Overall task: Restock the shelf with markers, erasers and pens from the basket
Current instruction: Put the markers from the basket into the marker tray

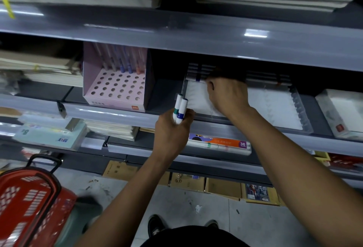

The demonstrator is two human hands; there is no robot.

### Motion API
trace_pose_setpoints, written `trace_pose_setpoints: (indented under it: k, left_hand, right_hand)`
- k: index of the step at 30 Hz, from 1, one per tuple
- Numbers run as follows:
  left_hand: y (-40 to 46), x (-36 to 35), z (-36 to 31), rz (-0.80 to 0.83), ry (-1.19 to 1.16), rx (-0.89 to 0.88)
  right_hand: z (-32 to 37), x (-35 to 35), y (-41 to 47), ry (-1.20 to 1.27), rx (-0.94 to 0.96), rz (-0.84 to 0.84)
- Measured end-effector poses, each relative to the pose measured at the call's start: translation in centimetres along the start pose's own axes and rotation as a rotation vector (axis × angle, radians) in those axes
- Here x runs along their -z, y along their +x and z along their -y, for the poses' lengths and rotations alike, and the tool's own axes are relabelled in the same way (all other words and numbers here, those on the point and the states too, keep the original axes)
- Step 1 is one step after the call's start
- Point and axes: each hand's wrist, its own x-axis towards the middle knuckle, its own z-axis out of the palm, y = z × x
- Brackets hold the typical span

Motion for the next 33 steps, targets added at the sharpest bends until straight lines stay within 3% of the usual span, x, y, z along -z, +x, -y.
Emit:
trace_pose_setpoints:
  k: [9,13,17,24,33]
  left_hand:
    - [-0.4,0.1,-0.6,0.041,-0.150,0.104]
    - [-0.5,0.8,-1.4,0.164,-0.440,0.221]
    - [-0.5,1.3,-2.3,0.295,-0.804,0.341]
    - [-0.6,1.9,-2.7,0.411,-1.127,0.430]
    - [-1.0,1.9,-3.0,0.508,-1.125,0.327]
  right_hand:
    - [0.7,0.4,0.0,0.000,-0.016,0.041]
    - [0.5,1.3,-1.3,0.067,-0.015,0.014]
    - [1.7,2.6,-3.8,0.346,-0.039,-0.109]
    - [3.9,4.6,-8.7,0.627,0.037,-0.208]
    - [4.5,4.4,-10.9,0.631,0.036,0.034]
